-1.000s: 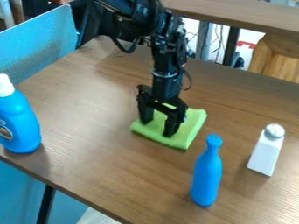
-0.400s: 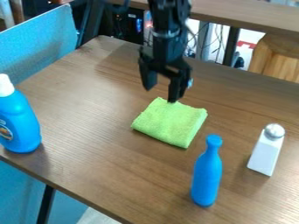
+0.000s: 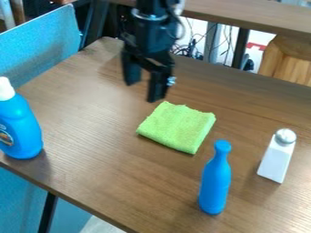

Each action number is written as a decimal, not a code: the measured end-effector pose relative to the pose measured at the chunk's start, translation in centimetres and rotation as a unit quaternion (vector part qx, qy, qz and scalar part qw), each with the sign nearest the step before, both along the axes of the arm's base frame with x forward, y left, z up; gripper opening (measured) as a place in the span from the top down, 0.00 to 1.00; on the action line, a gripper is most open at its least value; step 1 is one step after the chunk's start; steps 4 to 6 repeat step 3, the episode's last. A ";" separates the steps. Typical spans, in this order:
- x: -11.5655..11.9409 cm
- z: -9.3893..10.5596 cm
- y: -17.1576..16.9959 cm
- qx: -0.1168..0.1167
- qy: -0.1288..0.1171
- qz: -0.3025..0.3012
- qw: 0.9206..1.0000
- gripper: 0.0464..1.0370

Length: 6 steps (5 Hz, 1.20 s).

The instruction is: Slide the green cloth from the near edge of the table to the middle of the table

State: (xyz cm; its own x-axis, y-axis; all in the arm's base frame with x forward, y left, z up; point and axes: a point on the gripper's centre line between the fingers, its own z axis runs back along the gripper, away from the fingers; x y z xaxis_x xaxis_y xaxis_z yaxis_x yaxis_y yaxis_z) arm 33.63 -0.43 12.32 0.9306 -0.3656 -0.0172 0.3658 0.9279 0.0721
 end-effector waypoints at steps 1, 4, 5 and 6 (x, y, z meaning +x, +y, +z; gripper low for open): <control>-3.4 -1.7 3.7 0.018 0.058 -0.009 0.998 0.04; -8.9 2.4 7.2 -0.003 0.006 -0.010 1.000 0.04; -8.9 2.4 7.2 -0.003 0.006 -0.010 1.000 0.04; -8.9 2.4 7.2 -0.003 0.006 -0.010 1.000 0.04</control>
